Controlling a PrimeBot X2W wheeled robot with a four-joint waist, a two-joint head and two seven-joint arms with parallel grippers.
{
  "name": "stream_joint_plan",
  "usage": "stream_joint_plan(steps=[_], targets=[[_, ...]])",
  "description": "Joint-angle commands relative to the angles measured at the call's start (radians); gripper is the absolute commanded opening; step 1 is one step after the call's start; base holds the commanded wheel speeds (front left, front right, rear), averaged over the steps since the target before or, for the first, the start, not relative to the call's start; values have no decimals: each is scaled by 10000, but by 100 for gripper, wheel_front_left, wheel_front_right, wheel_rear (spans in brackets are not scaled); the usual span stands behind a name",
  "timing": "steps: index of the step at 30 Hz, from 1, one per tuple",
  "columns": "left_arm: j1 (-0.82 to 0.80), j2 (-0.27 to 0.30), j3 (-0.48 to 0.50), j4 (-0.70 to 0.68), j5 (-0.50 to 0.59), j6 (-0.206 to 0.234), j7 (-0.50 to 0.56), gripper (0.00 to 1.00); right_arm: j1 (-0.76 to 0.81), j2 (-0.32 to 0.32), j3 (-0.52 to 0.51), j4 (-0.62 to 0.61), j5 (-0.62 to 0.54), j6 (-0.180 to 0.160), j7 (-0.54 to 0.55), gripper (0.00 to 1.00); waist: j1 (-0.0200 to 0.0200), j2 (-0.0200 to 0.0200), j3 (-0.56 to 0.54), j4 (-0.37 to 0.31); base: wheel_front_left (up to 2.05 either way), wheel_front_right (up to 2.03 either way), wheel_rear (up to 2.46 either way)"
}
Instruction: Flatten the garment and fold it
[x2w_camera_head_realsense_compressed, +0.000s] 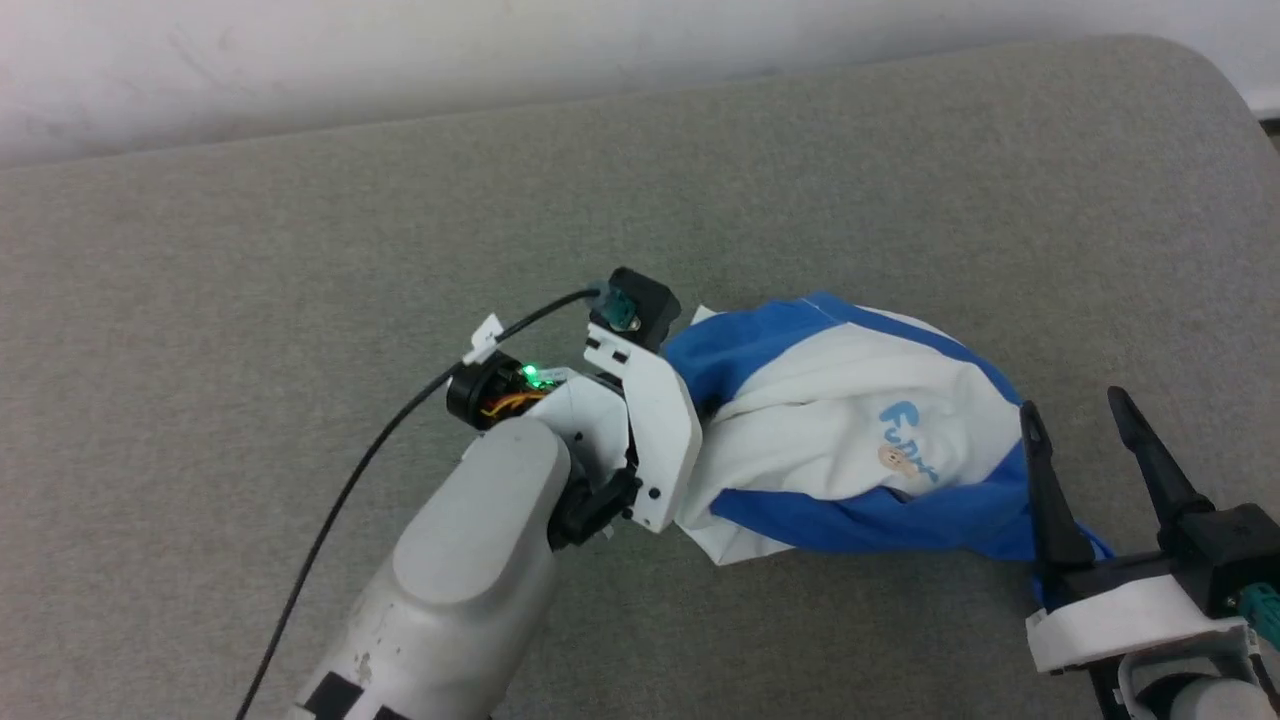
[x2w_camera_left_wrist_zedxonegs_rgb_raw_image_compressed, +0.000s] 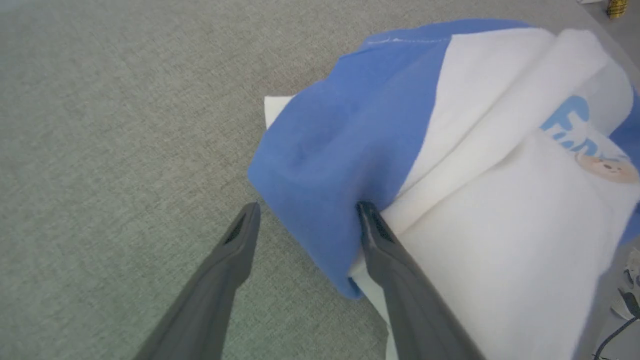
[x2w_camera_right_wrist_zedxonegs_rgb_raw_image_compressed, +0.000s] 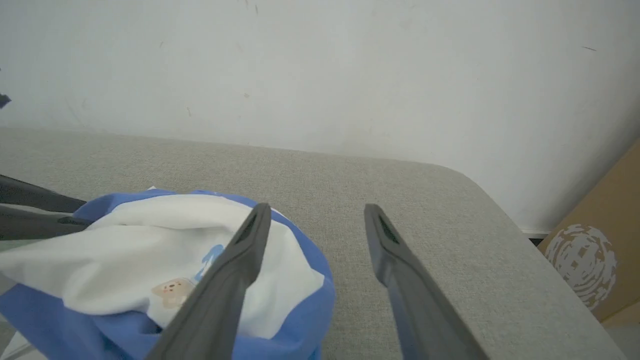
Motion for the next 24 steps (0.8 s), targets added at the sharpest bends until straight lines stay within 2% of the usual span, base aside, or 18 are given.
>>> stream_joint_plan(steps=[1,4,5,6,9,14,15,20,24], targets=[[-321,-6,-107,371,13,-3,224,100,-199,77,1,107,-40,-23,-153,100,-2,0,520,-476,0,0,0],[-586,-6,-293,897,66,-9,500,100,-279,133,3,292,-19,-23,-290,100,-2,0,628,-556,0,0,0],[-650,-7,-371,1001,50,-19,524,17,-300,148,2,355,-23,-23,-335,100,-2,0,652,-564,0,0,0],[-695,-7,-411,1075,1,-26,489,0,-321,161,4,418,-26,-23,-375,100,-2,0,668,-565,0,0,0],[-756,5,-521,1141,-133,-45,183,0,-352,194,-33,612,-31,-23,-468,100,-2,0,591,-474,0,0,0],[-724,103,-189,692,-263,49,-1379,0,-338,217,-103,821,-103,-23,-480,100,-2,0,110,-91,0,0,0],[-724,103,-189,692,-263,49,-1379,0,-338,217,-103,821,-103,-23,-480,100,-2,0,110,-91,0,0,0],[-431,325,728,-321,-490,642,-3196,0,-208,222,-166,823,-212,-23,-332,100,-2,0,-571,477,0,0,0],[176,865,1567,-1479,-593,1228,-4251,0,-63,227,-82,792,-211,-23,-229,100,-2,0,-959,866,0,0,0]])
